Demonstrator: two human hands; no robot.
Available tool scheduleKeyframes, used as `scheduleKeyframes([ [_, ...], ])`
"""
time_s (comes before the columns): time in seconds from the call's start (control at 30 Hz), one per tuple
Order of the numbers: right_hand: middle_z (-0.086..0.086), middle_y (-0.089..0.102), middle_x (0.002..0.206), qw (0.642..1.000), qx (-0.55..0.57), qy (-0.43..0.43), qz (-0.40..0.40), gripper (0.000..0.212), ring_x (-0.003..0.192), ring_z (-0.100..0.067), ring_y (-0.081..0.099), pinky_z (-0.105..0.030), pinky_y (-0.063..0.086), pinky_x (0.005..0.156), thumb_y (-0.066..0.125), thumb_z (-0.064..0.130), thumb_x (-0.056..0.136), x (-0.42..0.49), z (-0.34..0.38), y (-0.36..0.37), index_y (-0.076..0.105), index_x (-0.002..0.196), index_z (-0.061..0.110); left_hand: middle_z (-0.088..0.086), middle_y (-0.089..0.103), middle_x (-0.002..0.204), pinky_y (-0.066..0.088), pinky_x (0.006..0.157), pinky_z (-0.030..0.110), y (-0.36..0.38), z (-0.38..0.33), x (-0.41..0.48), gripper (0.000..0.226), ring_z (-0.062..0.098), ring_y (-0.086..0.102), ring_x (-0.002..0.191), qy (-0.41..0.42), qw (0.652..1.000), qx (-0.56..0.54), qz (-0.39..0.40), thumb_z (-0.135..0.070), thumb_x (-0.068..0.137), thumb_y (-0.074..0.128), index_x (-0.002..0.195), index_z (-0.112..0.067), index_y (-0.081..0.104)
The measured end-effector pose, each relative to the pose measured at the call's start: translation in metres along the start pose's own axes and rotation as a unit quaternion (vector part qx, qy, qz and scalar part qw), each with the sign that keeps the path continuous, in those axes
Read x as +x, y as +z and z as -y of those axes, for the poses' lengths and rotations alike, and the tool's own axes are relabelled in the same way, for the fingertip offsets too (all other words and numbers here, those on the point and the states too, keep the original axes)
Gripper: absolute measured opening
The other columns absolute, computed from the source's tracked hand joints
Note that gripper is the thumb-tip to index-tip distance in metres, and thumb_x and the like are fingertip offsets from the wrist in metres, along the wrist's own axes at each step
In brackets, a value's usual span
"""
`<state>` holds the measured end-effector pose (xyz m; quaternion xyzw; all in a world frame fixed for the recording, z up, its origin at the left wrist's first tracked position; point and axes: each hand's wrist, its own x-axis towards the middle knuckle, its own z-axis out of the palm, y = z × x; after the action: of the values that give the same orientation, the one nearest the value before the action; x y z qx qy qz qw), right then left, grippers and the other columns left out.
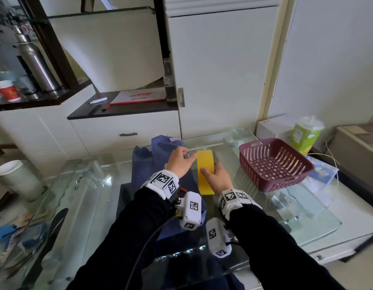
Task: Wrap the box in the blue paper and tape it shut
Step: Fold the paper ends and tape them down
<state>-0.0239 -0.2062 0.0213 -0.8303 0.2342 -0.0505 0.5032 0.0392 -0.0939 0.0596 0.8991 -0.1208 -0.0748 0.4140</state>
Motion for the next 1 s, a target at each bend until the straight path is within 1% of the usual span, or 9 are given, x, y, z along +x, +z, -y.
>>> scheduleKeyframes([
  [0.23, -0.015, 0.062, 0.110, 0.999, 0.044, -0.017, 0.013, 0.034, 0.103, -0.031, 0.058, -0.042, 0.047, 0.091, 0.058, 0.025, 0.082, -0.030, -0.016, 0.017, 0.054, 0.112, 0.010, 0.003, 0.046, 0.142, 0.031, 0.111, 0.044, 0.004, 0.001, -0.005, 0.053, 0.024, 0.043, 0.131, 0.034, 0.999, 0.018, 0.022, -0.033, 0.091, 0.057, 0.136, -0.013, 0.041],
  [0.3, -0.015, 0.062, 0.108, 0.998, 0.047, -0.024, 0.029, 0.038, 0.102, -0.031, 0.059, -0.042, 0.048, 0.089, 0.058, 0.024, 0.080, -0.035, -0.019, 0.015, 0.053, 0.115, 0.010, 0.004, 0.052, 0.136, 0.034, 0.109, 0.043, 0.006, 0.003, -0.006, 0.049, 0.024, 0.047, 0.127, 0.045, 0.998, 0.033, 0.028, -0.028, 0.090, 0.060, 0.133, -0.013, 0.044],
  [0.4, -0.015, 0.059, 0.115, 0.997, 0.046, -0.036, 0.051, 0.066, 0.108, -0.031, 0.056, -0.046, 0.046, 0.094, 0.050, 0.035, 0.066, -0.037, -0.021, 0.013, 0.047, 0.126, 0.009, 0.009, 0.061, 0.122, 0.041, 0.099, 0.030, 0.007, 0.002, -0.006, 0.035, 0.025, 0.055, 0.116, 0.072, 0.996, 0.043, 0.028, -0.019, 0.088, 0.063, 0.121, -0.007, 0.056],
  [0.5, -0.013, 0.058, 0.116, 0.996, 0.050, -0.030, 0.060, 0.054, 0.111, -0.031, 0.053, -0.048, 0.042, 0.098, 0.051, 0.040, 0.078, -0.032, -0.024, 0.013, 0.049, 0.123, 0.010, 0.011, 0.066, 0.111, 0.042, 0.085, 0.025, 0.004, 0.000, -0.006, 0.020, 0.025, 0.060, 0.105, 0.095, 0.992, 0.078, -0.003, -0.015, 0.087, 0.062, 0.104, -0.004, 0.066],
  [0.57, -0.007, 0.058, 0.102, 0.997, 0.056, -0.023, 0.045, 0.027, 0.099, -0.025, 0.054, -0.039, 0.044, 0.087, 0.051, 0.040, 0.091, -0.030, -0.022, 0.013, 0.054, 0.102, 0.016, 0.012, 0.066, 0.107, 0.042, 0.082, 0.024, 0.002, 0.000, -0.006, 0.016, 0.025, 0.061, 0.101, 0.101, 0.991, 0.086, -0.019, -0.013, 0.088, 0.061, 0.098, -0.003, 0.067],
  [0.63, 0.002, 0.051, 0.083, 0.997, 0.062, -0.021, 0.031, 0.025, 0.081, -0.018, 0.049, -0.028, 0.038, 0.067, 0.049, 0.044, 0.093, -0.025, -0.019, 0.014, 0.048, 0.084, 0.021, 0.013, 0.066, 0.105, 0.044, 0.082, 0.027, -0.001, -0.001, -0.008, 0.015, 0.026, 0.061, 0.100, 0.111, 0.989, 0.095, -0.015, -0.011, 0.088, 0.059, 0.096, -0.001, 0.066],
  [0.8, -0.004, 0.057, 0.096, 0.995, 0.080, -0.044, 0.038, 0.042, 0.090, -0.020, 0.054, -0.029, 0.039, 0.077, 0.053, 0.043, 0.092, -0.015, -0.006, 0.020, 0.055, 0.112, 0.006, 0.011, 0.065, 0.102, 0.045, 0.078, 0.033, -0.011, -0.007, -0.011, 0.015, 0.028, 0.060, 0.096, 0.159, 0.967, 0.199, -0.011, -0.017, 0.094, 0.052, 0.097, -0.006, 0.062],
  [0.9, -0.003, 0.056, 0.092, 0.994, 0.086, -0.055, 0.043, 0.043, 0.087, -0.018, 0.052, -0.028, 0.038, 0.074, 0.054, 0.040, 0.092, -0.017, -0.004, 0.021, 0.055, 0.114, 0.003, 0.012, 0.066, 0.098, 0.047, 0.075, 0.038, -0.017, -0.007, -0.008, 0.014, 0.032, 0.061, 0.091, 0.169, 0.949, 0.265, -0.030, -0.019, 0.097, 0.044, 0.095, -0.011, 0.056],
  [1.0, 0.000, 0.057, 0.090, 0.992, 0.099, -0.067, 0.049, 0.039, 0.086, -0.017, 0.053, -0.025, 0.040, 0.071, 0.055, 0.037, 0.092, -0.020, -0.005, 0.025, 0.055, 0.115, 0.005, 0.008, 0.071, 0.094, 0.051, 0.080, 0.041, -0.028, -0.005, -0.001, 0.013, 0.029, 0.065, 0.088, 0.170, 0.957, 0.234, -0.016, -0.013, 0.097, 0.039, 0.085, -0.015, 0.043],
])
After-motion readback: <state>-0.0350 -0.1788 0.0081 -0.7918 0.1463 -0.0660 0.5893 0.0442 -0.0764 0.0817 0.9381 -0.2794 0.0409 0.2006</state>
